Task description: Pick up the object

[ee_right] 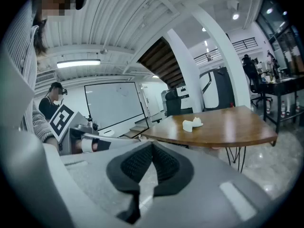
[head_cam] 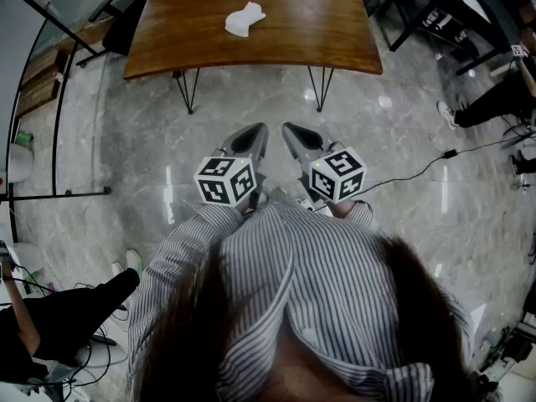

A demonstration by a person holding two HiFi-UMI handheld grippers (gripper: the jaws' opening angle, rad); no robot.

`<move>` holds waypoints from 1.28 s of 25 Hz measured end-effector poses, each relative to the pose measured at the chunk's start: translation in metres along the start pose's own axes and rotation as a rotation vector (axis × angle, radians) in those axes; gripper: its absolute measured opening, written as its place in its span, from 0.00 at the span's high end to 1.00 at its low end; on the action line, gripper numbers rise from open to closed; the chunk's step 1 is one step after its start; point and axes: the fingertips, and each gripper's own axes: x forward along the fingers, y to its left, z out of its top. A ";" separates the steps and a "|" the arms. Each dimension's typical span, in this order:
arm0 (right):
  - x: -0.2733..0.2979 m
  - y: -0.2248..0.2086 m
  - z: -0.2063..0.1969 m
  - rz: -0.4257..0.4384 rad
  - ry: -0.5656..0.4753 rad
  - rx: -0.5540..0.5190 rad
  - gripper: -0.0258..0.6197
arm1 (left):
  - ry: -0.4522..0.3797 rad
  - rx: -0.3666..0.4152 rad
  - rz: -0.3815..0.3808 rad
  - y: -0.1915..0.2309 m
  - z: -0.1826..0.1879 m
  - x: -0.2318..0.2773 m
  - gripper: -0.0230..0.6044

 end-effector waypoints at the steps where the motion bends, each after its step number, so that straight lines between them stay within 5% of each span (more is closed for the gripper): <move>1: 0.000 -0.002 0.002 0.003 -0.003 -0.005 0.96 | -0.007 0.006 -0.015 -0.003 0.002 0.003 0.96; 7: -0.001 -0.015 0.013 0.018 -0.011 -0.041 0.96 | -0.014 0.041 -0.038 -0.010 0.004 0.011 0.96; 21: 0.003 -0.040 0.028 0.075 -0.045 -0.064 0.96 | -0.064 -0.056 0.014 0.002 0.009 0.040 0.96; 32: 0.040 -0.087 0.020 0.046 0.003 -0.096 0.96 | -0.089 0.009 0.035 0.044 0.037 0.091 0.96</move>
